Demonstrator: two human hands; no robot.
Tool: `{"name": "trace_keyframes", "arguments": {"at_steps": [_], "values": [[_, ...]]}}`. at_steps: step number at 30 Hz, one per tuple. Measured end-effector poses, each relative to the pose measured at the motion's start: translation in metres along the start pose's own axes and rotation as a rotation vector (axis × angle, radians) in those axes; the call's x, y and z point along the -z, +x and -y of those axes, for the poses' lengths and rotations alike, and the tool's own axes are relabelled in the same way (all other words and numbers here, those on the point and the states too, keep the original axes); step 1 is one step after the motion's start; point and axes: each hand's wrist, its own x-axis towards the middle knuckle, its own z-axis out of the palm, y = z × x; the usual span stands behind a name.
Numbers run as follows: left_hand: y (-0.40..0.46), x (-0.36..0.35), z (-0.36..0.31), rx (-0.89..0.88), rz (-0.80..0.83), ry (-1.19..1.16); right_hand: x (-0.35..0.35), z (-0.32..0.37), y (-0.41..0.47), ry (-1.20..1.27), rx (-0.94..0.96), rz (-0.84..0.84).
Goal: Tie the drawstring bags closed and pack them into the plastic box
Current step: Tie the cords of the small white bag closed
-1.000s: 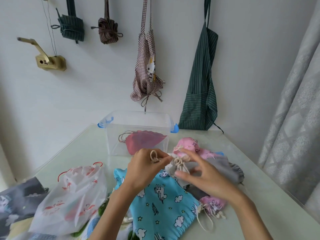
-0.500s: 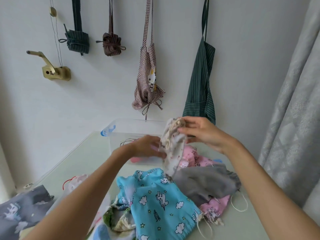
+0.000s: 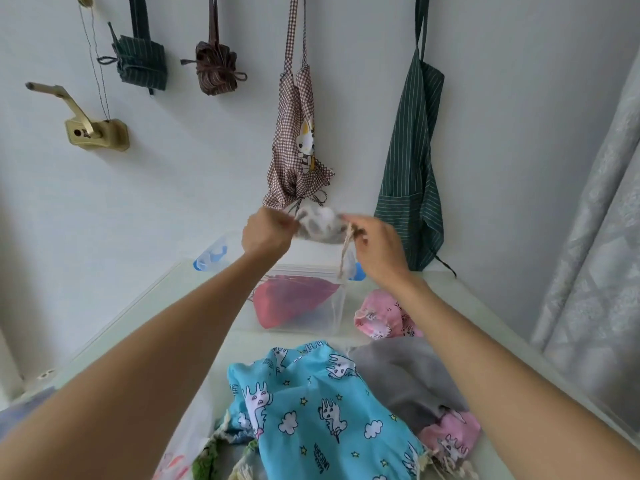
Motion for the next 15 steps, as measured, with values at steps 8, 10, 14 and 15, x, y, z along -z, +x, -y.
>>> {"name": "trace_keyframes", "arguments": {"at_steps": [8,10,14,15], "values": [[-0.012,-0.024,0.029,-0.307,0.609,0.275,-0.026,-0.019,-0.008,-0.25,-0.228,0.607],[-0.015,-0.031,0.027,-0.326,0.671,0.424,-0.026,-0.017,-0.009,-0.243,-0.198,0.575],[-0.006,-0.037,0.022,-0.23,0.582,0.745,-0.027,-0.015,-0.013,-0.243,-0.099,0.355],[-0.002,-0.037,0.019,-0.165,0.584,0.729,-0.025,-0.016,-0.016,-0.246,-0.084,0.364]]}}
